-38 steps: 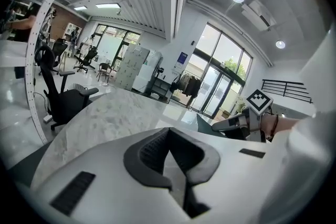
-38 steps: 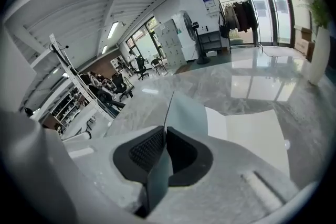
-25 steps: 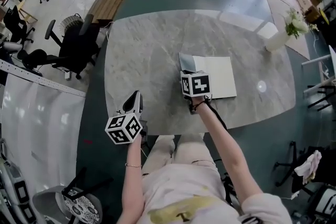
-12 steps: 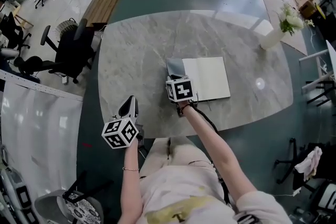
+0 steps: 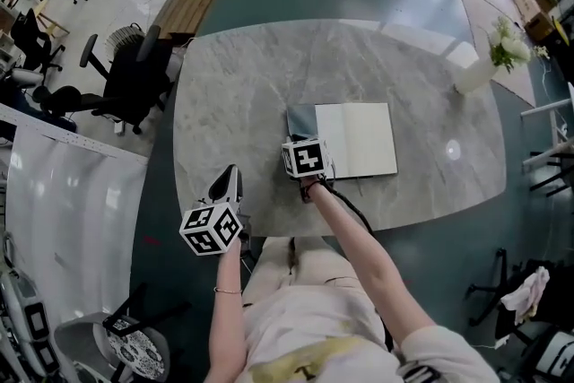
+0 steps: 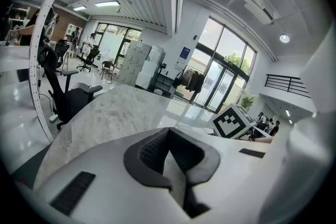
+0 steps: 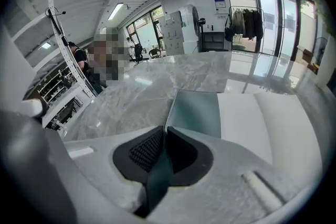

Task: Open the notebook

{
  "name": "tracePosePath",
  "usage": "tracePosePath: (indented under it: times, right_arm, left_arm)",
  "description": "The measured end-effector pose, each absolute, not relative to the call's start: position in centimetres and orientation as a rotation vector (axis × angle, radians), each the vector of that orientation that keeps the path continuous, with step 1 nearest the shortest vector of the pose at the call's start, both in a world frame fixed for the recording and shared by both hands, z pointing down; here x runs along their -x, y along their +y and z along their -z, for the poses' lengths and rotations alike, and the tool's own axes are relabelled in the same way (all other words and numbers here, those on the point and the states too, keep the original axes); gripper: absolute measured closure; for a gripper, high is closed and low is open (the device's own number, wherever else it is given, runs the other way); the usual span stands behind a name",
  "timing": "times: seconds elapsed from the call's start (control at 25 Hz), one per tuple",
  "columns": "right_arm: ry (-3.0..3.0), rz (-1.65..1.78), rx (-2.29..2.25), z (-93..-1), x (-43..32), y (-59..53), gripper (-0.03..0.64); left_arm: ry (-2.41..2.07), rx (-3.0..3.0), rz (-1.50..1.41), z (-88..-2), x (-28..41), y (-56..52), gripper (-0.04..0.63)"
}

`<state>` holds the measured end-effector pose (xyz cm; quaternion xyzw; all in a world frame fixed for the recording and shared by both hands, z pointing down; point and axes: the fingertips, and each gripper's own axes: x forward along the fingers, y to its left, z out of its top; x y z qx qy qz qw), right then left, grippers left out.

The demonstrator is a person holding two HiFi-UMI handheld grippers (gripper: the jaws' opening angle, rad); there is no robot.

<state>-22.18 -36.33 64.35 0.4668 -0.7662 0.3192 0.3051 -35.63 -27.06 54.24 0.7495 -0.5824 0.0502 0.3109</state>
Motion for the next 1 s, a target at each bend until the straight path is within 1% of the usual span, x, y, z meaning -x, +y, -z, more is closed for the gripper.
tracePosePath:
  times: [0.32, 0.6, 1.0]
  right_arm:
    - [-2.095, -0.908, -1.178, -64.8, 22.9, -36.2, 0.588]
    - [-2.370, -0.945, -1.035, -60.2, 24.0, -35.8, 0.586]
    - [-2.666, -0.862, -1.090, -51.0, 17.9, -34.7, 0.603]
  left_arm:
    - [-1.556, -1.968, -0.131, -54.3, 35.3, -27.1, 0.595]
    - [-1.529, -2.024, -0.129, -53.0, 33.3, -27.8, 0.595]
    - [-1.468, -2.192, -0.102, -48.7, 29.5, -28.5, 0.595]
